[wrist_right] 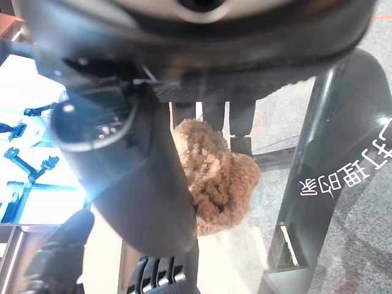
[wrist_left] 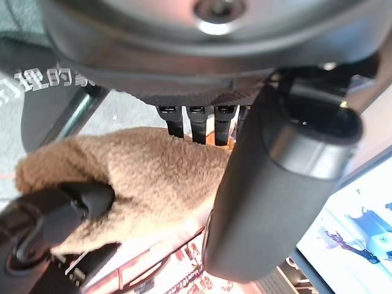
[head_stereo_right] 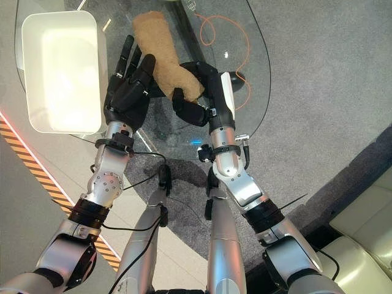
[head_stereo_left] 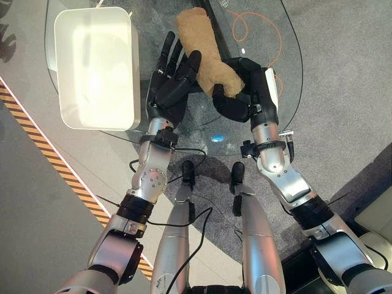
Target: Wipe the table with a cloth and put it in the basket.
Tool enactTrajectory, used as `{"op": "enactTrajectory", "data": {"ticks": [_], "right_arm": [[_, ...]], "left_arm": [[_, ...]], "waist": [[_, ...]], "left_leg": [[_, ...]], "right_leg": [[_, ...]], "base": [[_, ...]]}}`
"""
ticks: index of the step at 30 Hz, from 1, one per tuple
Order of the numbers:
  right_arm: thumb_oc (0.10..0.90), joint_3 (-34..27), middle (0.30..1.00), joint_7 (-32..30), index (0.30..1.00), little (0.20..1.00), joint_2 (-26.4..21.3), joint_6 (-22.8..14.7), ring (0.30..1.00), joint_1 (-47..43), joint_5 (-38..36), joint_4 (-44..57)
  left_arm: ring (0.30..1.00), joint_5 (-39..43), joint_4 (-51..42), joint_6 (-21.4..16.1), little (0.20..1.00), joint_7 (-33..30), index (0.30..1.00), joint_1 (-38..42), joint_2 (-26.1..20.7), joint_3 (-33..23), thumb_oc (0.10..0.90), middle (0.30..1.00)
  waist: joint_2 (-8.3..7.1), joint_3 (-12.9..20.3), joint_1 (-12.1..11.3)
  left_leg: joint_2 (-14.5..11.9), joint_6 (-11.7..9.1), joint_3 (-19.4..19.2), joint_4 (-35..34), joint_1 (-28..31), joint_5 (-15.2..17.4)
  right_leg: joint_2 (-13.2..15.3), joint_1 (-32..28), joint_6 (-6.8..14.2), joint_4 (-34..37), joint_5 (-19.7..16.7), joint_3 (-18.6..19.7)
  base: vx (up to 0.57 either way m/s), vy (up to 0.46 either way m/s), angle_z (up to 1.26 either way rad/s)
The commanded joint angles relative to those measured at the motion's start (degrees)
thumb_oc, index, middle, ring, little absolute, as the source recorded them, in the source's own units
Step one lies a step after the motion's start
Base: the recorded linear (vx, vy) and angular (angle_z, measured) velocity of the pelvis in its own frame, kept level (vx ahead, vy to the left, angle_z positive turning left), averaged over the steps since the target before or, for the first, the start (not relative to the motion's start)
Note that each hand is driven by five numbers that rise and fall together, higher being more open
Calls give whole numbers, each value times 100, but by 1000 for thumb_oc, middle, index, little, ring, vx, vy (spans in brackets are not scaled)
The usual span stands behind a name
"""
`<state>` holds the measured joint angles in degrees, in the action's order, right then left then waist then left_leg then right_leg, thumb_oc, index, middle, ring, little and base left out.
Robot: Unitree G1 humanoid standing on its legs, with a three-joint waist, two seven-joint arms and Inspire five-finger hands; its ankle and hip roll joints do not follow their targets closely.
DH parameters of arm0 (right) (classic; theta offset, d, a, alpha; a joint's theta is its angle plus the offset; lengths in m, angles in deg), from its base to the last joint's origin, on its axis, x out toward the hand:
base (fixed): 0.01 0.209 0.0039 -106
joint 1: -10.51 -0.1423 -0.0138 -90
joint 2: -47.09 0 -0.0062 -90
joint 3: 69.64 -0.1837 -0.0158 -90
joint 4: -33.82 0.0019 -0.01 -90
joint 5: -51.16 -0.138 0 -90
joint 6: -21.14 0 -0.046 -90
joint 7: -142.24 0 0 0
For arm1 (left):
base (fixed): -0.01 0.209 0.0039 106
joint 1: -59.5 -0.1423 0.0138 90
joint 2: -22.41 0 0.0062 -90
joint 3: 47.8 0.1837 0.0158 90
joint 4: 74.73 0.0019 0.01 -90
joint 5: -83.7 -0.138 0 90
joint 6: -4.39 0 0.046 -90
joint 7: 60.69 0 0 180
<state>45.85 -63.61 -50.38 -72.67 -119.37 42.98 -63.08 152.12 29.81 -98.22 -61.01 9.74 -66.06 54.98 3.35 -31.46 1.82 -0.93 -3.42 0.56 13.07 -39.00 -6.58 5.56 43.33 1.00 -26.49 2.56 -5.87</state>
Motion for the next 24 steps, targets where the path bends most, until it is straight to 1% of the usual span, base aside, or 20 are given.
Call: {"op": "enactTrajectory", "data": {"ticks": [1, 8, 19, 24], "right_arm": [[100, -101, 300, 129, 300, 200, 241, -835, 300, -889, 334, 1438], [100, 12, 300, 209, 300, 200, 229, -651, 300, -819, 346, 1398], [100, 79, 300, 359, 300, 200, 119, -614, 300, -729, 539, 1366], [100, 100, 300, 411, 300, 200, 45, -573, 300, -713, 531, 1416]], "left_arm": [[900, 106, -866, -202, 900, 556, 900, 558, -3, -15, 800, 900], [900, 254, -997, -235, 900, 722, 900, 555, 20, -32, 800, 900], [900, 367, -1141, -291, 900, 822, 900, 494, 38, -111, 800, 900], [900, 343, -1237, -400, 900, 780, 900, 504, 1, -142, 800, 900]], "waist": [[-101, 167, -48], [-104, 167, -53], [-118, 167, -50], [-129, 167, -53]], "left_leg": [[381, 178, -349, 267, 210, 542], [386, 168, -342, 223, 236, 538], [399, 164, -335, 226, 226, 553], [392, 160, -333, 245, 205, 563]], "right_leg": [[-252, -461, 120, 489, 98, -90], [-250, -487, 108, 513, 115, -101], [-259, -464, 99, 486, 145, -114], [-254, -437, 100, 465, 152, -127]], "base": [[0, 0, 0], [0, 0, 0], [0, 0, 0], [0, 0, 0]]}}
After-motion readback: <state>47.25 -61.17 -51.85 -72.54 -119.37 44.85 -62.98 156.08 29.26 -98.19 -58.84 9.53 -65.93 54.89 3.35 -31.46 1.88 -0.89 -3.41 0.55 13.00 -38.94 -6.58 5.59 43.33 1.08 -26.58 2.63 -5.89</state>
